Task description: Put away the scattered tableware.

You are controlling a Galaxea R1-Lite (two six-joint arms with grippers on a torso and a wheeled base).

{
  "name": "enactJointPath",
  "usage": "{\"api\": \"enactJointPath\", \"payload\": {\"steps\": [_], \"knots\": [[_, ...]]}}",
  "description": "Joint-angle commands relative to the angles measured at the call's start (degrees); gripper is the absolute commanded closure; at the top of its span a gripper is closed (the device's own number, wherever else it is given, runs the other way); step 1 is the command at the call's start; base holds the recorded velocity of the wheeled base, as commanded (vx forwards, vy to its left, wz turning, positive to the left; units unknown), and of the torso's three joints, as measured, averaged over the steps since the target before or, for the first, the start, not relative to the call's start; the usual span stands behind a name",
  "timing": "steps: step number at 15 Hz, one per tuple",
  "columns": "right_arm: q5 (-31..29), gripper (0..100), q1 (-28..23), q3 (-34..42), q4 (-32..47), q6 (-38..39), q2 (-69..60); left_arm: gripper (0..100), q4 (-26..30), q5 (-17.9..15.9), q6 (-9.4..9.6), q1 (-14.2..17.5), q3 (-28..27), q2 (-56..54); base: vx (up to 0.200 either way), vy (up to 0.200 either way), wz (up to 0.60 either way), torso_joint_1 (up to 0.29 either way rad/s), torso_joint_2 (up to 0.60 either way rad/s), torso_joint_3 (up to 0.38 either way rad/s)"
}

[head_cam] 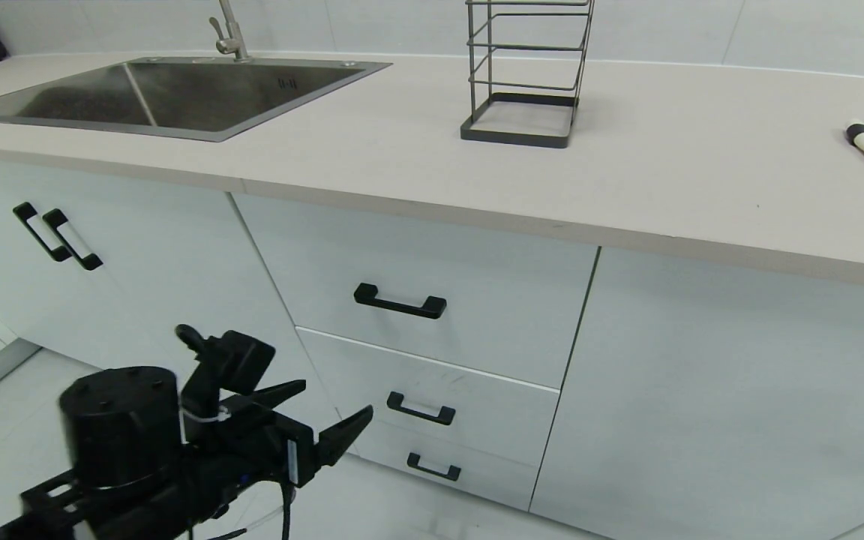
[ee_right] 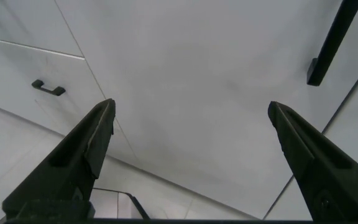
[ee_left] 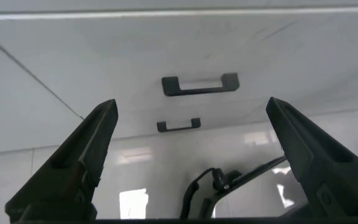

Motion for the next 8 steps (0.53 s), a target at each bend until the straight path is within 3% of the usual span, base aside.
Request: {"api": "enactJointPath", "payload": {"steps": [1,2,3,4,6,8], "knots": [[-1.5,0,-0.1,0.0,0.0,-0.2,0.1,0,-1.7,-0.1,-1.49,2.6,8.3,-20.8,0.0,0.0,0.0,0.0,0.0,0.0],[-11.2,0,-0.1,0.0,0.8,-0.7,0.1,0,-1.6,-0.2,-0.26,7.9,11.8,-29.9,0.0,0.0,0.0,0.0,0.0,0.0],[-13.7,0,-0.1,0.0,2.1,-0.9,0.1,0,0.4,-0.3,0.7,11.6,11.9,-36.7,0.0,0.0,0.0,0.0,0.0,0.0],[-10.7,0,-0.1,0.0,2.4,-1.1,0.1,0,4.0,-0.8,1.14,14.4,11.9,-45.5,0.0,0.0,0.0,0.0,0.0,0.0],[-7.0,0,-0.1,0.0,3.0,-3.4,0.1,0,16.0,-1.5,2.64,17.0,11.9,-59.7,0.0,0.0,0.0,0.0,0.0,0.0],[-6.6,0,-0.1,0.0,3.0,-4.0,0.1,0,37.4,-1.3,4.22,19.6,10.5,-79.2,0.0,0.0,0.0,0.0,0.0,0.0]]}}
